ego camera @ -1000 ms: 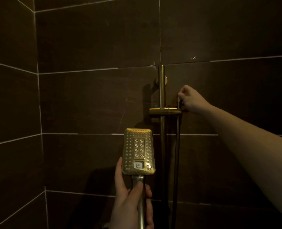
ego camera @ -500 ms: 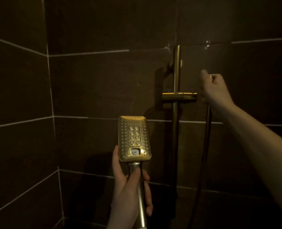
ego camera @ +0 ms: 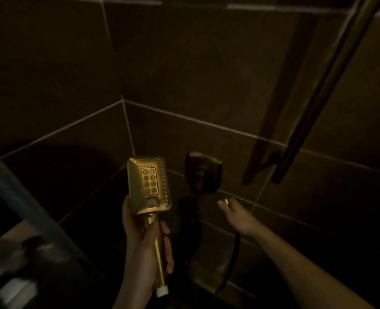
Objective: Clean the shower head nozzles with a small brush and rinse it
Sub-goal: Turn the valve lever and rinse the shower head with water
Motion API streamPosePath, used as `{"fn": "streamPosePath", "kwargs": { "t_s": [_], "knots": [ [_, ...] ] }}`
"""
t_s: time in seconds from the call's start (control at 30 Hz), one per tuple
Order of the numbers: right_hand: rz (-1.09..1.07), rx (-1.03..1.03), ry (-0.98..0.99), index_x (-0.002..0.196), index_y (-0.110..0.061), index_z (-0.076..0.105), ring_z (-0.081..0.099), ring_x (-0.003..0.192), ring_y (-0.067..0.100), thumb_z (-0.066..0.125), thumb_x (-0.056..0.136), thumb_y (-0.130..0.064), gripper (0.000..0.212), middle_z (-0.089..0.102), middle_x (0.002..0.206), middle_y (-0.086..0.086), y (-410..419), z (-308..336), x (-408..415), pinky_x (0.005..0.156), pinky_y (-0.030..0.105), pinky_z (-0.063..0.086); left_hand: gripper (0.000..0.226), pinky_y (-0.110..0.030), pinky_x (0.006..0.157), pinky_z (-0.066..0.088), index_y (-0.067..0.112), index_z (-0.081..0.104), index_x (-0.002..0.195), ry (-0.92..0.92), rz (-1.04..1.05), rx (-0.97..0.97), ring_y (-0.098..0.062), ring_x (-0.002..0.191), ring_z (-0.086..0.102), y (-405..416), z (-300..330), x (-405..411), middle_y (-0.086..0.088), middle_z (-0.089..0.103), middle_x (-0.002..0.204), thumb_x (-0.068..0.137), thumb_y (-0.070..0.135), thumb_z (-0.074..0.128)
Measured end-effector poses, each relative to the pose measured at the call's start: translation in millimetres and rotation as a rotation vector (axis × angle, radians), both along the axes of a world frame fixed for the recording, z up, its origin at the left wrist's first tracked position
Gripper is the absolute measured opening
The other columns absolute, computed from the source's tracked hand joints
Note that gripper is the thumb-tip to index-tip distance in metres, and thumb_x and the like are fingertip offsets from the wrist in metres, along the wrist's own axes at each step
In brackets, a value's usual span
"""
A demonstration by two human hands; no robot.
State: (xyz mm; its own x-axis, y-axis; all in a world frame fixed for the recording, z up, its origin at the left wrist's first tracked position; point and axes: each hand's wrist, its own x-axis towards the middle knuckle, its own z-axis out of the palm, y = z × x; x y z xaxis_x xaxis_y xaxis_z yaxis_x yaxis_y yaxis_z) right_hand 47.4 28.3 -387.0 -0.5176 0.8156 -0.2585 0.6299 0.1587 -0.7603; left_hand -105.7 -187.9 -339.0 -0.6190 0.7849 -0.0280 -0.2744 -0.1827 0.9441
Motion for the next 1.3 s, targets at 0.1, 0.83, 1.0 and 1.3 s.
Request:
{"fn": "streamPosePath", "kwargs": {
  "t_s": [0.1,0.83,1.0,1.3],
  "knots": [
    [0.112,-0.047,-0.236,0.1,-0.016,0.048,0.053,0.079,0.015,0.04,0.103,-0.04,0.025,0.053,0.086,-0.001,24.7,-38.6,-25.5,0.076,0.031,0.04,0.074,-0.03,0.041,0.045,0.082,0.027,0.128,-0.013,0.047,-0.053,-0.029,0.039,0.049,-8.7,-20.4,-4.2,-0.019,0.063,0.085,0.101,0.018,0.05],
    [0.215,0.062,-0.396,0.125,-0.006,0.056,0.043,0.068,0.011,0.048,0.102,-0.032,0.036,0.052,0.11,0.013,130.8,-141.4,-136.9,0.06,0.026,0.035,0.07,-0.032,0.04,0.048,0.074,0.022,0.138,0.016,0.182,-0.169,-0.025,0.047,0.054,4.2,-61.5,-69.3,-0.014,0.066,0.088,0.105,0.018,0.046],
    [0.302,0.112,-0.501,0.12,-0.013,0.055,0.05,0.104,0.031,0.042,0.104,-0.031,0.028,0.048,0.13,0.016,128.1,-137.3,-135.7,0.083,0.041,0.041,0.068,-0.032,0.042,0.048,0.073,0.024,0.138,-0.001,0.169,-0.173,-0.026,0.046,0.053,2.2,-67.2,-71.0,-0.017,0.064,0.09,0.105,0.018,0.046],
    [0.491,0.26,-0.772,0.14,-0.017,0.048,0.039,0.126,0.041,0.042,0.099,-0.018,0.041,0.041,0.141,0.016,123.0,-131.8,-133.5,0.098,0.042,0.037,0.069,-0.031,0.04,0.048,0.067,0.018,0.144,0.007,0.142,-0.162,-0.026,0.044,0.053,-1.4,-76.7,-70.5,-0.016,0.063,0.086,0.104,0.018,0.046]
  ]
}}
